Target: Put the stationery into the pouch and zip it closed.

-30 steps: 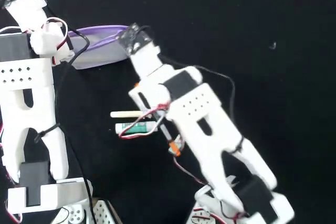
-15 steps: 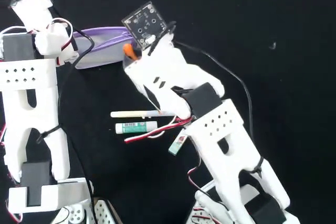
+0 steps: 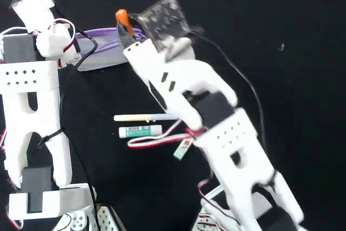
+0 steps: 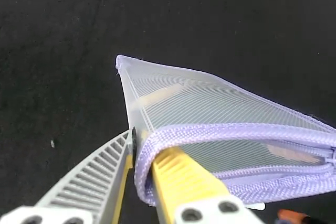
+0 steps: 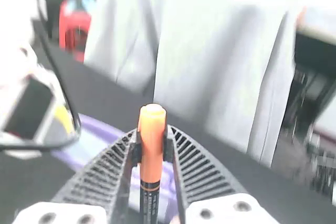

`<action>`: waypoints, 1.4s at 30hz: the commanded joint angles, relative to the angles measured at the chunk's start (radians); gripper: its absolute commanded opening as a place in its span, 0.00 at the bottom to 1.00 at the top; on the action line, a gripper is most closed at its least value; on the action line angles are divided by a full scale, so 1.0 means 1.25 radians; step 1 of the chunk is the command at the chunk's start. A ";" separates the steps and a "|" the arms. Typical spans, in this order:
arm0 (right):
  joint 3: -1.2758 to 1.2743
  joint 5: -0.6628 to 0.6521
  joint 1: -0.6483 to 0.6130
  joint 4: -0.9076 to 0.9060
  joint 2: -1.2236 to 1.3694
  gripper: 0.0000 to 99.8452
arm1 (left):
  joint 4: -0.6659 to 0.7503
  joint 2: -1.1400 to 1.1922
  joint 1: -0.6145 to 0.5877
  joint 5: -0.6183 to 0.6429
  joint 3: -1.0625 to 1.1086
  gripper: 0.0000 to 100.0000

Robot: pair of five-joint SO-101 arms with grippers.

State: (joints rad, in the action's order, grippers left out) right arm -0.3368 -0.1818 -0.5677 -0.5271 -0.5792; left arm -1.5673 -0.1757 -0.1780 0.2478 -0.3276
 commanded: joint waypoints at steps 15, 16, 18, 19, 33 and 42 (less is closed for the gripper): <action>-0.381 0.001 -0.038 0.594 -0.242 0.01 | -0.005 -0.037 0.064 -0.006 -0.009 0.03; -0.386 0.001 -0.038 0.613 -0.240 0.01 | -0.005 -0.037 0.064 -0.006 -0.009 0.03; -0.400 0.001 -0.038 0.657 -0.234 0.01 | -0.005 -0.033 0.069 -0.006 -0.009 0.03; -0.408 0.001 -0.038 0.685 -0.229 0.01 | -0.005 -0.032 0.073 -0.006 -0.009 0.03; -0.438 -0.004 -0.053 0.927 -0.029 0.01 | -0.006 -0.031 0.073 -0.006 -0.008 0.03; -0.471 -0.005 -0.022 0.977 0.102 0.02 | -0.006 -0.031 0.067 -0.006 -0.008 0.03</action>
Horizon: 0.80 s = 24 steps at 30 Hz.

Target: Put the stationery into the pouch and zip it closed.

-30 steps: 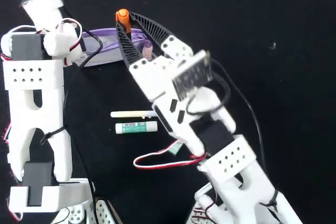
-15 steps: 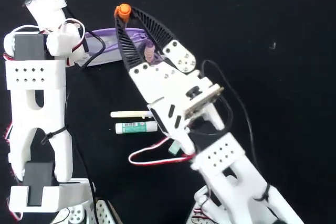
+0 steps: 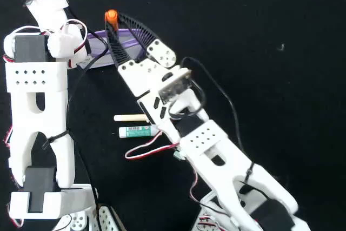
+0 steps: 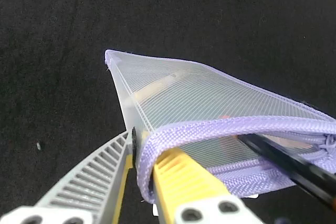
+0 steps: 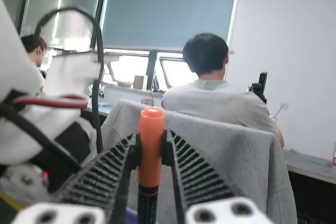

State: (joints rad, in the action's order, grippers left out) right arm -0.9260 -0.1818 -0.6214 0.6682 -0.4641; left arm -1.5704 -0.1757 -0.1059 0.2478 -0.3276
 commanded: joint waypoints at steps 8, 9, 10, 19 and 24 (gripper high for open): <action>-0.033 -0.005 0.032 0.016 0.008 0.29 | -0.004 -0.031 0.009 -0.006 -0.008 0.03; -0.035 -0.005 0.032 0.016 0.004 0.28 | -0.004 -0.029 0.009 -0.006 -0.008 0.03; -0.035 -0.005 0.032 0.015 -0.001 0.26 | -0.004 -0.029 0.009 -0.006 -0.008 0.03; -0.013 -0.005 0.037 -0.204 -0.163 0.19 | 0.004 -0.029 -0.023 -0.006 -0.009 0.03; 0.067 -0.005 0.032 -0.552 -0.326 0.19 | 0.004 -0.029 -0.046 -0.006 -0.013 0.03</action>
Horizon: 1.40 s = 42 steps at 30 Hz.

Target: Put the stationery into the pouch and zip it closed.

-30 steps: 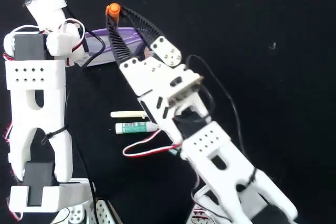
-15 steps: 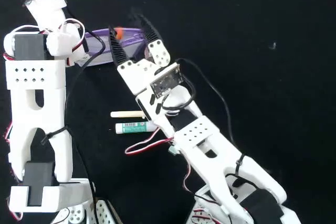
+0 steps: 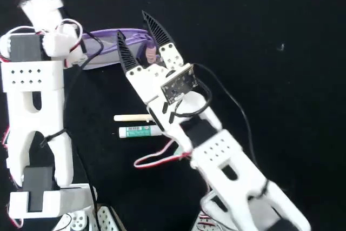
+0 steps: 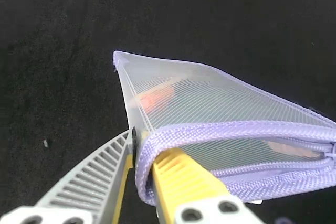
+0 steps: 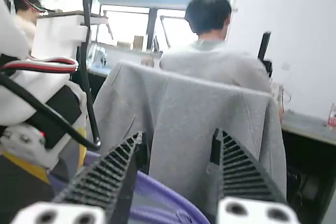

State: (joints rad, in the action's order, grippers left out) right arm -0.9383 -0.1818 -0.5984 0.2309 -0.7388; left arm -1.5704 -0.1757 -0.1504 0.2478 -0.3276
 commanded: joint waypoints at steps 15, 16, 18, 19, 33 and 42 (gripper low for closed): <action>0.139 -0.166 -0.072 -0.820 -0.266 0.19 | 0.005 -0.029 -0.017 -0.006 -0.014 0.03; 0.122 -0.189 -0.093 -0.831 -0.266 0.19 | 0.007 -0.029 -0.017 -0.006 -0.014 0.03; 0.074 -0.223 -0.117 -0.831 -0.266 0.19 | 0.018 -0.029 -0.017 -0.006 -0.009 0.03; 0.055 -0.238 -0.122 -0.830 -0.266 0.19 | 0.021 -0.028 -0.017 -0.006 -0.008 0.03; 0.110 -0.317 -0.123 -0.749 0.190 0.19 | 0.021 -0.028 -0.036 -0.006 -0.009 0.03; 0.258 -0.398 -0.120 -0.752 0.505 0.19 | 0.021 -0.028 -0.034 -0.006 -0.009 0.03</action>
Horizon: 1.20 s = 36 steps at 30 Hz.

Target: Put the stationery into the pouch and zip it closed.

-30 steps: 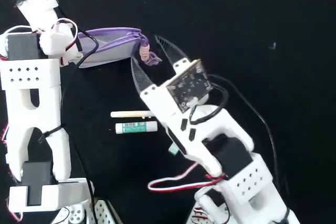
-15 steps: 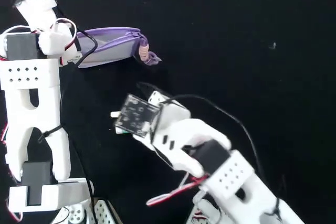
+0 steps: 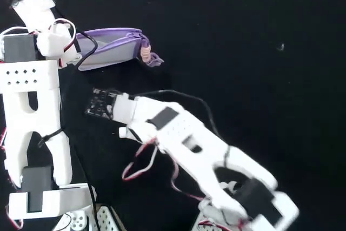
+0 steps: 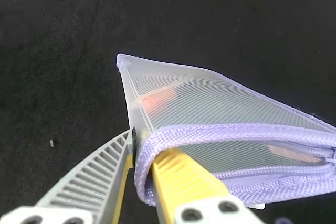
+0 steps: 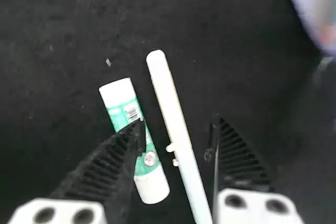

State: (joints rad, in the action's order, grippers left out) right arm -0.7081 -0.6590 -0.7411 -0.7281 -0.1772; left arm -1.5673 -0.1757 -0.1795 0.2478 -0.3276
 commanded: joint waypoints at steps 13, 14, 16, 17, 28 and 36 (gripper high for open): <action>0.310 -0.047 -0.004 -0.041 0.350 0.19 | 0.018 -0.029 -0.009 -0.006 -0.009 0.03; 0.341 -0.055 -0.001 -0.070 0.373 0.19 | 0.018 -0.029 -0.009 -0.006 -0.009 0.03; 0.416 -0.058 0.011 -0.136 0.422 0.19 | 0.018 -0.029 -0.009 -0.006 -0.009 0.03; 0.451 -0.058 0.015 -0.166 0.445 0.19 | 0.018 -0.029 -0.009 -0.006 -0.009 0.03; 0.603 -0.055 0.092 -0.290 0.528 0.01 | 0.017 -0.029 -0.009 -0.006 -0.009 0.03; 0.587 -0.056 0.161 -0.385 0.390 0.01 | 0.017 -0.029 -0.009 -0.006 -0.009 0.03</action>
State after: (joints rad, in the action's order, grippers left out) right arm 0.0023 -0.7204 -0.5892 -1.1745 0.4335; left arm -1.5673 -0.1757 -0.1795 0.2478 -0.3276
